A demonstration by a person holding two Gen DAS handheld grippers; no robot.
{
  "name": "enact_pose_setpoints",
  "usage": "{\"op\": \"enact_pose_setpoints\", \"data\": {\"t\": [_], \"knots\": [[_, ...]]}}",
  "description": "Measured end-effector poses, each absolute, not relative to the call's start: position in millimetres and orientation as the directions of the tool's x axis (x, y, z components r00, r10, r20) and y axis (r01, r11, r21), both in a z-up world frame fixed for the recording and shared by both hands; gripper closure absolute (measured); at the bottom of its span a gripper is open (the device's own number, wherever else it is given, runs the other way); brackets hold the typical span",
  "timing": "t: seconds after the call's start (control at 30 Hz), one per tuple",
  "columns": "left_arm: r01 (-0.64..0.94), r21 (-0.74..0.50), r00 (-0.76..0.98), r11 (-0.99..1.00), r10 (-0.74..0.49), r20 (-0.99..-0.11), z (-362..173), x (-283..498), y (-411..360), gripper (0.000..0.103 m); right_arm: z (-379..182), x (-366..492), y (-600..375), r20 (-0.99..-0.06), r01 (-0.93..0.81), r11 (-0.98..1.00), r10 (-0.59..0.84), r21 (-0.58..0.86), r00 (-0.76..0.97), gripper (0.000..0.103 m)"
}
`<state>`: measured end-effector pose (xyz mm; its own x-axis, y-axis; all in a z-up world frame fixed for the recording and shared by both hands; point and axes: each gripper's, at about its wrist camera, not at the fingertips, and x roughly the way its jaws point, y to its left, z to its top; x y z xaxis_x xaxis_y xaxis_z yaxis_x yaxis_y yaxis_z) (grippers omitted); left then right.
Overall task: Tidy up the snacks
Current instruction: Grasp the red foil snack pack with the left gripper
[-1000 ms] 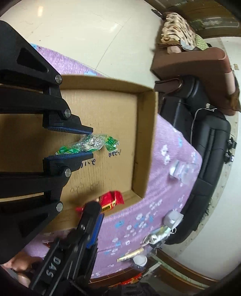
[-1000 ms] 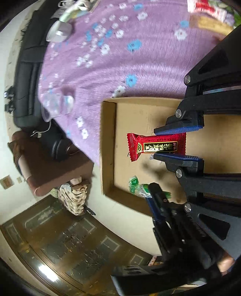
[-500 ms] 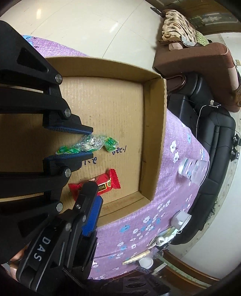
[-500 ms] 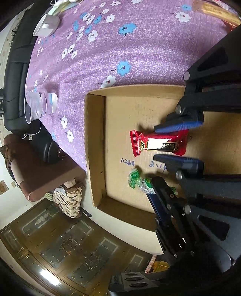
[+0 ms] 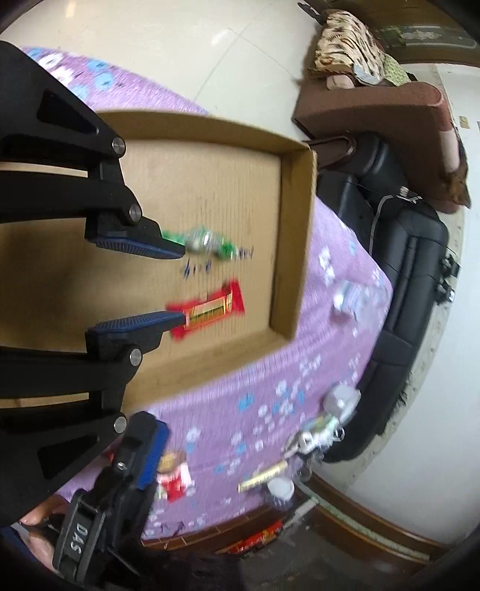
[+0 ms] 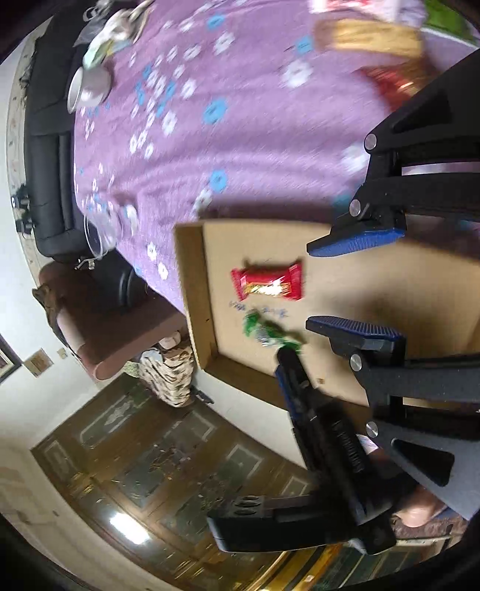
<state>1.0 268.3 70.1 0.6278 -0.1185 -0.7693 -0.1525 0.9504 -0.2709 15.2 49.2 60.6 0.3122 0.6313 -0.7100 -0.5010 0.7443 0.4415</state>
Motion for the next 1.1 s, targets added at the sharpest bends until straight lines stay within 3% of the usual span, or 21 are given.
{"op": "enact_pose_setpoints", "data": {"t": [0.2, 0.37, 0.57, 0.6, 0.63, 0.7, 0.73, 0.87, 1.0, 1.1], "knots": [[-0.050, -0.302, 0.631, 0.952, -0.204, -0.748, 79, -9, 212, 0.076, 74, -12, -31, -0.659, -0.471, 0.750, 0.648, 0.464, 0.382, 0.068], [0.038, -0.299, 0.591, 0.954, -0.263, -0.763, 75, -5, 152, 0.076, 89, -15, -105, -0.620, -0.395, 0.825, 0.564, 0.403, 0.545, 0.067], [0.104, -0.220, 0.512, 0.970, -0.242, -0.824, 57, 12, 89, 0.077, 65, 6, -169, -0.578, -0.284, 0.810, 0.571, 0.514, 0.583, 0.067], [0.108, -0.231, 0.489, 0.967, -0.254, -0.835, 52, 16, 80, 0.072, 63, 8, -175, -0.577, -0.274, 0.816, 0.559, 0.508, 0.595, 0.067], [0.101, -0.234, 0.472, 0.967, -0.254, -0.844, 48, 17, 76, 0.058, 62, 10, -178, -0.582, -0.260, 0.822, 0.549, 0.507, 0.600, 0.067], [0.061, -0.224, 0.458, 0.973, -0.227, -0.859, 40, 22, 68, 0.042, 61, 9, -182, -0.568, -0.262, 0.796, 0.582, 0.546, 0.582, 0.067], [0.034, -0.207, 0.468, 0.978, -0.199, -0.861, 38, 24, 65, 0.039, 62, 8, -183, -0.555, -0.271, 0.780, 0.601, 0.564, 0.575, 0.067], [0.001, -0.200, 0.468, 0.980, -0.178, -0.865, 23, 41, 54, 0.036, 61, 8, -183, -0.544, -0.277, 0.769, 0.613, 0.576, 0.573, 0.067], [0.031, -0.078, 0.563, 0.996, -0.082, -0.823, 18, 45, 39, 0.036, 59, 7, -180, -0.551, -0.279, 0.778, 0.605, 0.563, 0.575, 0.067], [0.043, -0.113, 0.611, 0.993, -0.116, -0.783, 17, 42, 46, 0.050, 57, 5, -173, -0.559, -0.292, 0.786, 0.600, 0.544, 0.573, 0.067]]}}
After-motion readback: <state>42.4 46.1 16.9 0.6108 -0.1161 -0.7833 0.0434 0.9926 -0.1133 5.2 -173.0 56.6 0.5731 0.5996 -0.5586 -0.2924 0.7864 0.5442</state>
